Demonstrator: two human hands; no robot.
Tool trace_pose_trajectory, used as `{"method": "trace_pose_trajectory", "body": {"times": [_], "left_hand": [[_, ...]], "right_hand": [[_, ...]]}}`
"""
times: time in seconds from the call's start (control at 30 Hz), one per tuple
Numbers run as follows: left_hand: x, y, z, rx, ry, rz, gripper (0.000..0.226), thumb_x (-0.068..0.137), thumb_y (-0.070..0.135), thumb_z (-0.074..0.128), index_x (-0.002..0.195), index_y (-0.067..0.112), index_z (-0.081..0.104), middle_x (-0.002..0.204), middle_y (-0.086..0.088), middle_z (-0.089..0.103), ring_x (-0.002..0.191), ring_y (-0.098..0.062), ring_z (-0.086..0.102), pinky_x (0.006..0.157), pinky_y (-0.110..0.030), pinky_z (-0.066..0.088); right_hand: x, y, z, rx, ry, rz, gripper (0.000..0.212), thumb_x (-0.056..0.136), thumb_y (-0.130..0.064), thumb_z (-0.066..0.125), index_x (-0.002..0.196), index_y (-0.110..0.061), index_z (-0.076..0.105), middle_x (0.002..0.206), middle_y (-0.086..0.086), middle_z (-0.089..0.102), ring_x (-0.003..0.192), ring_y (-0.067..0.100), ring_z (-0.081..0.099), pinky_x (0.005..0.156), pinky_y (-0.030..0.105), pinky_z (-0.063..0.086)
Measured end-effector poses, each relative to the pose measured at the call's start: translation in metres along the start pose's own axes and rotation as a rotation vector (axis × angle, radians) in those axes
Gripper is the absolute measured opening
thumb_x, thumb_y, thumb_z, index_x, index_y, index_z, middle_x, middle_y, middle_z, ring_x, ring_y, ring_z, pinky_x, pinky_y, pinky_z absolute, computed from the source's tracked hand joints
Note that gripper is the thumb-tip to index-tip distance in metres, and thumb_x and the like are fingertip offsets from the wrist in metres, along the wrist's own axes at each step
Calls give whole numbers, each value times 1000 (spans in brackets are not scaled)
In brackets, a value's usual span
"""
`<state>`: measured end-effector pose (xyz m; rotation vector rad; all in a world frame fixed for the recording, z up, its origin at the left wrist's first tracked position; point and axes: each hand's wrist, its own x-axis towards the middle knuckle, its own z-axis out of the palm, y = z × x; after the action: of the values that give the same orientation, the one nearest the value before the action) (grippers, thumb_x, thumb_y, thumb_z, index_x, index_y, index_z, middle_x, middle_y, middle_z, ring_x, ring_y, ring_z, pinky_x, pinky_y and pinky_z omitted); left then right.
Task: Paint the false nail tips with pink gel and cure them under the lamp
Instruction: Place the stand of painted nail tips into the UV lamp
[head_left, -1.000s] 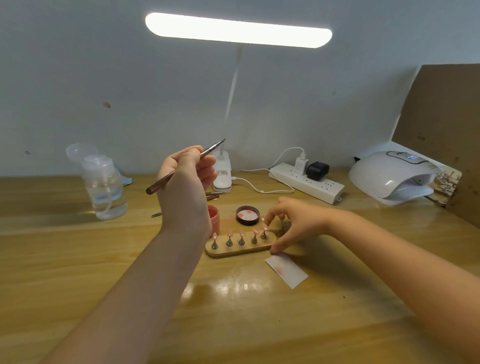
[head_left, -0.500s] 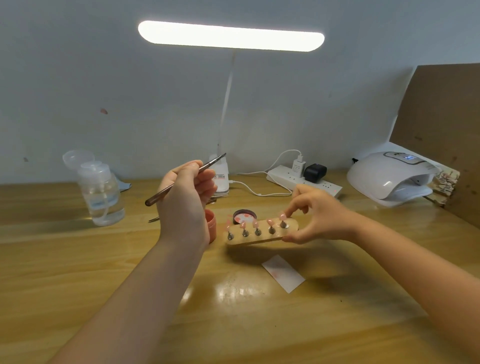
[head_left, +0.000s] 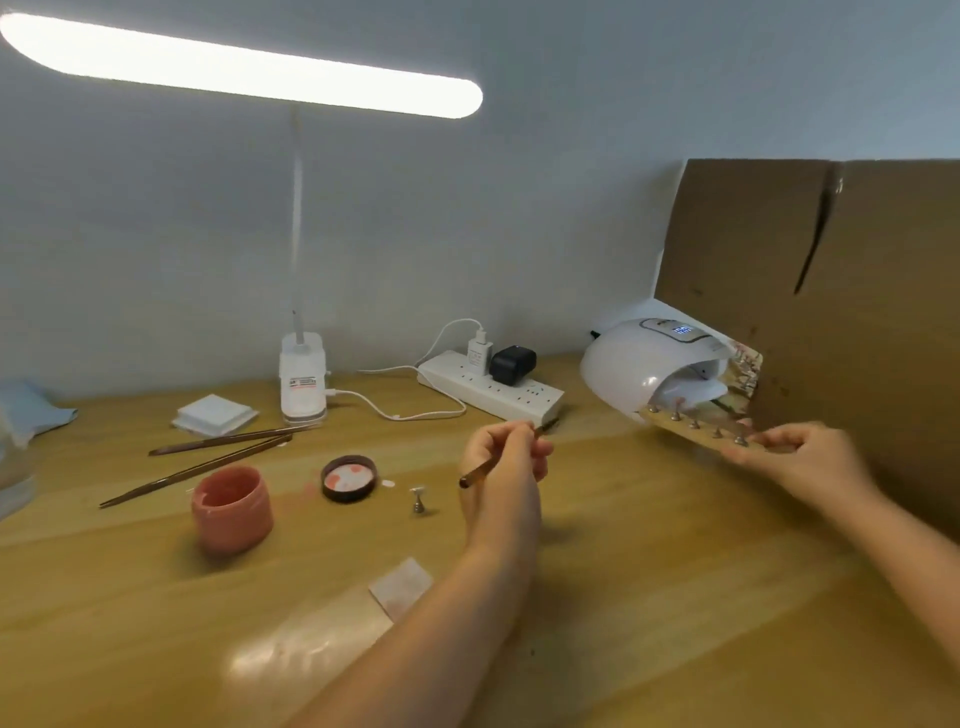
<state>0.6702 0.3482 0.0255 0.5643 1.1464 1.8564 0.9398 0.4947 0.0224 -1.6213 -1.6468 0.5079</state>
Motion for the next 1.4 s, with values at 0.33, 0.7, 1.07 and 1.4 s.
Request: {"method": "trace_pose_trajectory", "body": {"times": [0.33, 0.7, 1.07, 1.4], "left_hand": [[20, -36, 19, 66, 2, 2, 14, 93, 11, 58, 83, 14, 67, 67, -1, 71, 62, -13, 54, 67, -26, 47], [21, -46, 22, 172, -31, 95, 23, 91, 10, 60, 75, 21, 71, 75, -2, 72, 66, -4, 62, 60, -15, 48], [23, -48, 22, 207, -19, 82, 18, 92, 13, 61, 77, 21, 69, 74, -1, 73, 68, -9, 62, 67, -25, 48], [22, -46, 22, 224, -9, 76, 17, 92, 14, 60, 80, 21, 70, 75, 0, 73, 76, -14, 66, 73, -28, 51]], "right_hand": [[49, 6, 21, -130, 249, 117, 45, 57, -59, 80, 47, -17, 66, 54, 2, 66, 53, 17, 59, 58, 35, 54], [91, -8, 62, -367, 106, 135, 42, 80, -46, 71, 96, -7, 71, 105, 17, 70, 89, 29, 62, 70, 28, 36], [110, -14, 45, -266, 39, -53, 38, 75, -53, 61, 93, -20, 66, 97, 3, 68, 89, 27, 62, 69, 29, 44], [143, -64, 42, -139, 3, -275, 60, 82, -1, 56, 136, -21, 41, 127, -5, 59, 102, 23, 59, 88, 45, 52]]}}
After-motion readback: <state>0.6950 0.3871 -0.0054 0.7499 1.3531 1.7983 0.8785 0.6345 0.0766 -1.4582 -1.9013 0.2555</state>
